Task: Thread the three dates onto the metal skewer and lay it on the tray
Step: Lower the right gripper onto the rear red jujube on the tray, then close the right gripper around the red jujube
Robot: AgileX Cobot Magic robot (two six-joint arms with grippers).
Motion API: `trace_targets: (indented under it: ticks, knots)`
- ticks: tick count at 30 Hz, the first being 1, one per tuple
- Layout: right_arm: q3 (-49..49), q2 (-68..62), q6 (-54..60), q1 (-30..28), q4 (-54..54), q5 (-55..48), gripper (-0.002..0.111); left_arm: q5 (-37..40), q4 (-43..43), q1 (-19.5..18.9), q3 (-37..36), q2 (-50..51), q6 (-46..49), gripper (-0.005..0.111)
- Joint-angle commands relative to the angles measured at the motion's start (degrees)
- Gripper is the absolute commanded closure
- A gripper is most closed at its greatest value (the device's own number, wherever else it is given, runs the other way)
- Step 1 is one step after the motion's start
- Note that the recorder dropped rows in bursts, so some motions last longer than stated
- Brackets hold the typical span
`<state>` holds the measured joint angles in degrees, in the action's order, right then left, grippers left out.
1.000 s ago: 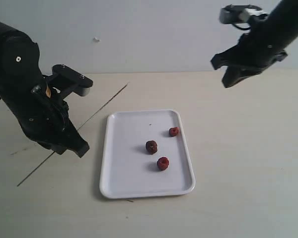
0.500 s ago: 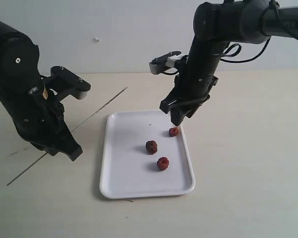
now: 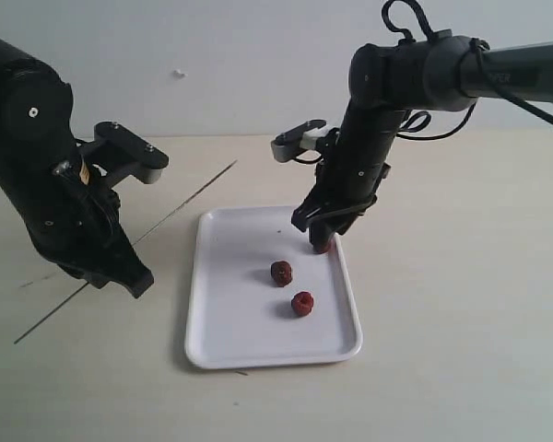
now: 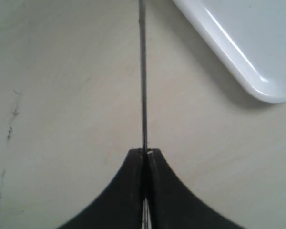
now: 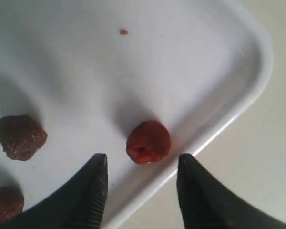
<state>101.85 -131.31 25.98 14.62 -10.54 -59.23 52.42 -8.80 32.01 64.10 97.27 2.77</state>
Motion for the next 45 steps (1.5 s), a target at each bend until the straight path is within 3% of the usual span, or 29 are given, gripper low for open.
trace_targets:
  ticks: [1,6,18,45]
  knots:
    - [0.4,-0.6,2.5,0.0,0.0,0.2,0.062,-0.5,-0.4,-0.1,0.5,-0.5,-0.2,0.107]
    - [0.4,-0.8,2.9,0.0,-1.3,1.1,0.053,-0.5,-0.4,-0.1,0.5,-0.5,-0.2,0.107]
    - [0.4,-2.6,5.5,0.0,-4.1,2.3,0.053,-0.9,-0.4,-0.1,0.5,-0.5,-0.4,0.107]
    - [0.4,-2.8,6.7,0.0,3.5,-0.8,0.053,-1.1,-0.4,-0.1,0.5,-0.5,-0.3,0.107]
